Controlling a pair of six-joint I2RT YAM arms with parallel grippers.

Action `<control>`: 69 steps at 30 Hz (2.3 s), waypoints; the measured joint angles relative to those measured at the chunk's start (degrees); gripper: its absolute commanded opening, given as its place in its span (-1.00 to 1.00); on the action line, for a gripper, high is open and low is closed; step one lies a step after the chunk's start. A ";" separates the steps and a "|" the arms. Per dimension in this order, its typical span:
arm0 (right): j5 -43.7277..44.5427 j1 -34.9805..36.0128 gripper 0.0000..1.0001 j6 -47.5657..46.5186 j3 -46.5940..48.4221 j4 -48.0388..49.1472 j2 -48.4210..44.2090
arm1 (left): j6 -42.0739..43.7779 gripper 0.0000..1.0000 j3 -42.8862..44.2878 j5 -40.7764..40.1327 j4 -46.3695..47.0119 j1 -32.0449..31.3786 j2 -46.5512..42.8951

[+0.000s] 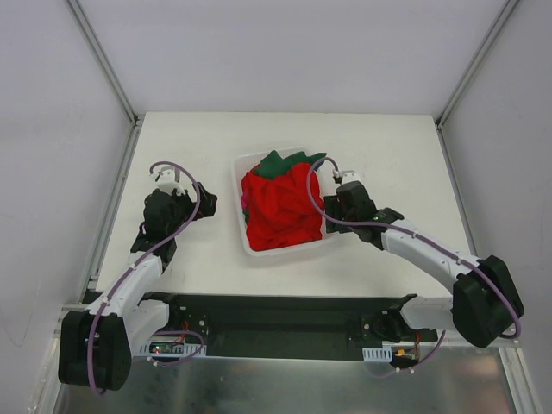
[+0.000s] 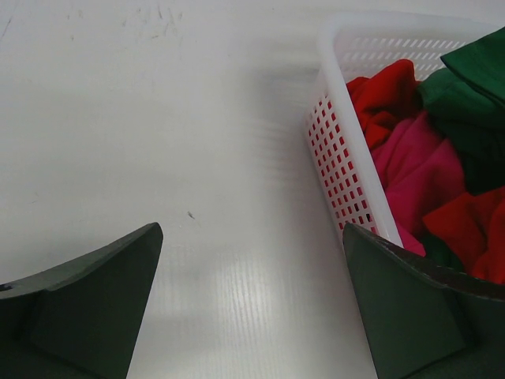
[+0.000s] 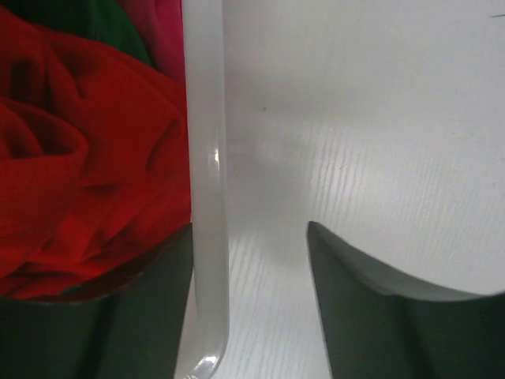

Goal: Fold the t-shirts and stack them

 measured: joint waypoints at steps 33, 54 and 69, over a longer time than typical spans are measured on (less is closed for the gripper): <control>-8.07 -9.33 -0.97 1.03 10.12 1.68 14.08 | -3.04 0.98 -0.07 2.03 0.28 -0.04 1.97; -5.55 -32.48 -0.97 -5.05 27.26 -7.30 25.59 | -9.03 0.98 -2.69 5.05 3.56 -2.97 5.88; -1.18 -44.76 -0.80 -4.79 35.89 -11.17 31.54 | -9.29 0.99 -3.08 5.57 5.51 -3.06 6.97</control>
